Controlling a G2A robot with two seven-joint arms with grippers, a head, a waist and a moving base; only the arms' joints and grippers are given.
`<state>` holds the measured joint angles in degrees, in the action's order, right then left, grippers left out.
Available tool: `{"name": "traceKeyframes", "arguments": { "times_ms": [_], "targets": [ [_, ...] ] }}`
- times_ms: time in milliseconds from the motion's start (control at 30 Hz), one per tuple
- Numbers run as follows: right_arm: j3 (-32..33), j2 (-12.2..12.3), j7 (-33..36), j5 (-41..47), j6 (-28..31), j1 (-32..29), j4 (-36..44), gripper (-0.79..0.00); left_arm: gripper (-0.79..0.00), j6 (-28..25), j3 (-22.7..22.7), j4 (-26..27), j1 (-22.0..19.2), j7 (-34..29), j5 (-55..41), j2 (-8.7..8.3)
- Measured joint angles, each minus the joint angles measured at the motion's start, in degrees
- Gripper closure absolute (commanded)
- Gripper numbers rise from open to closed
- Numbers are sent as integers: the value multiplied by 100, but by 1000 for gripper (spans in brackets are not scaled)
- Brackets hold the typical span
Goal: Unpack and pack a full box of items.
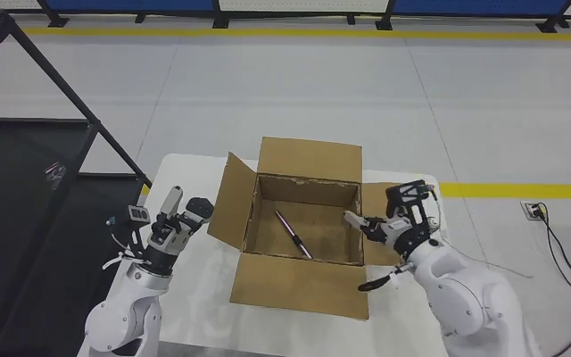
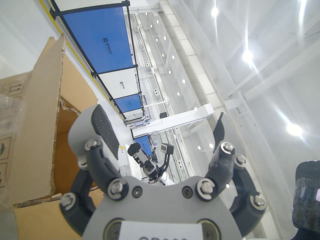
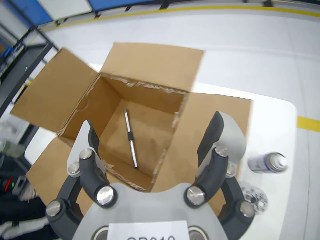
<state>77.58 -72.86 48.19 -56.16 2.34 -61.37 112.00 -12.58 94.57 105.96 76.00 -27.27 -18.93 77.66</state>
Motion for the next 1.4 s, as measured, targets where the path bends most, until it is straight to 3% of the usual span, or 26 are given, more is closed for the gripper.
{"name": "traceKeyframes", "arguments": {
  "times_ms": [133, 233, 500, 533, 633, 667, 833, 933, 1400],
  "targets": [
    [-1287, -207, 869, 204, 6, 1415, -1460, -785, -785, -83, 87, 36, 148, -6, -83, -21],
    [-2161, -444, 1156, 545, -50, 2329, -2640, -785, -785, -161, 181, 81, 262, 52, -196, -32],
    [-3863, -1244, 947, 1081, -455, 3902, -5411, -785, -785, -224, 348, 75, 456, 61, -453, -65],
    [-4031, -1368, 893, 1161, -447, 4048, -5779, -748, -785, -230, 365, 78, 469, 59, -484, -70],
    [-4355, -1649, 744, 1231, -459, 4331, -6611, -388, -785, -232, 411, 85, 493, 52, -552, -83],
    [-4415, -1725, 697, 1276, -450, 4393, -6825, -369, -785, -229, 424, 85, 497, 48, -572, -87],
    [-4623, -2055, 530, 1448, -198, 4626, -7747, -363, -785, -177, 454, 57, 483, 4, -652, -111],
    [-4692, -2201, 445, 1461, -194, 4706, -8111, -317, -785, -136, 434, 40, 436, -24, -630, -125],
    [-4777, -2642, 220, 1509, -16, 4889, -9047, -308, -785, -114, 414, 2, 369, -23, -631, -178]
  ]
}}
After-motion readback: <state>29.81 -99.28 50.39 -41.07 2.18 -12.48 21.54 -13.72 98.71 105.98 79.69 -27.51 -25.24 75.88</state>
